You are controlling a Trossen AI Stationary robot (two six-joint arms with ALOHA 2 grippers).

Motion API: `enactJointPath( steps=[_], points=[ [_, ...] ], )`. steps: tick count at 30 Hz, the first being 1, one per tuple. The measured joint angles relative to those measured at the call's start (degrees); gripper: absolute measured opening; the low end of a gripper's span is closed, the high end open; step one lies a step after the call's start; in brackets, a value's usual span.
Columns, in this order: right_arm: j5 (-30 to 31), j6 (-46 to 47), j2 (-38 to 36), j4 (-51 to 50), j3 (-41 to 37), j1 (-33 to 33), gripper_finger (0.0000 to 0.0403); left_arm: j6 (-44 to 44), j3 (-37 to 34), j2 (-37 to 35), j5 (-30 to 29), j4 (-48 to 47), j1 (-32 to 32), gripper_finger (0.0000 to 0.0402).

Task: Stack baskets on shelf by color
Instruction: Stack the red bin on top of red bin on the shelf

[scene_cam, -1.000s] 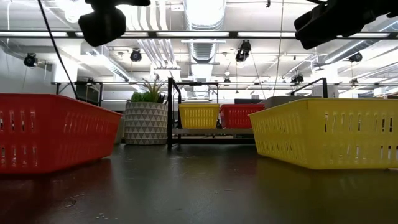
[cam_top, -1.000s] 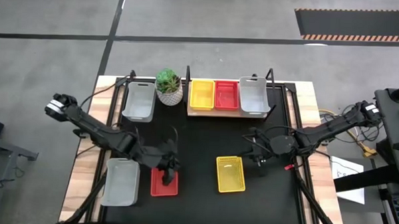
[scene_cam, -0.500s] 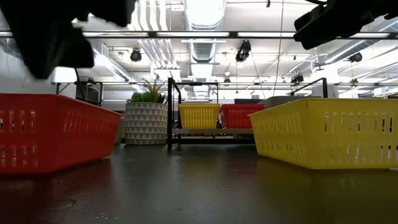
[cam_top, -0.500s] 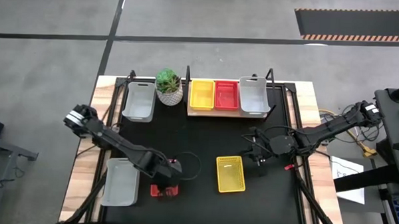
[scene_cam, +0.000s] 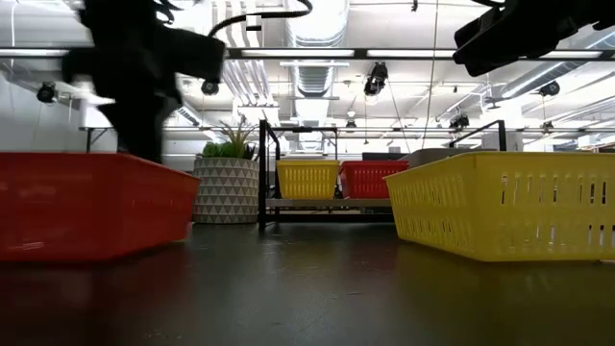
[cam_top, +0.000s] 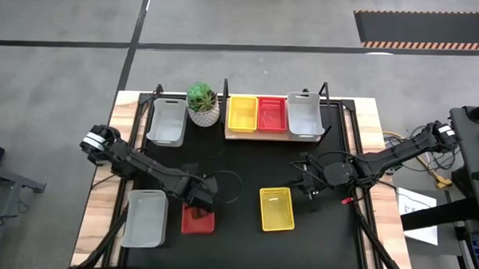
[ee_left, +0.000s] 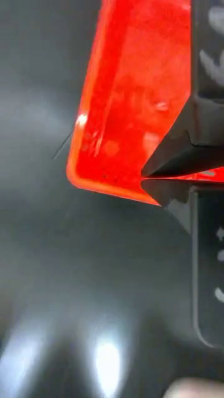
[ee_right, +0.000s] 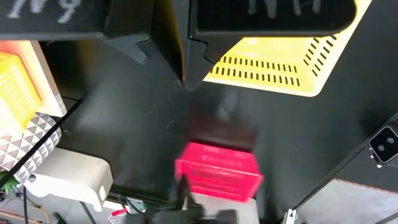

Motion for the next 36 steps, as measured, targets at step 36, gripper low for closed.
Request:
enactJointPath(
  steps=[36],
  points=[
    [-0.48,-1.66,0.06,-0.24,-0.64,0.00,0.0009,-1.48,2.81,-2.27,13.61,7.58,-10.86,0.0072]
  ],
)
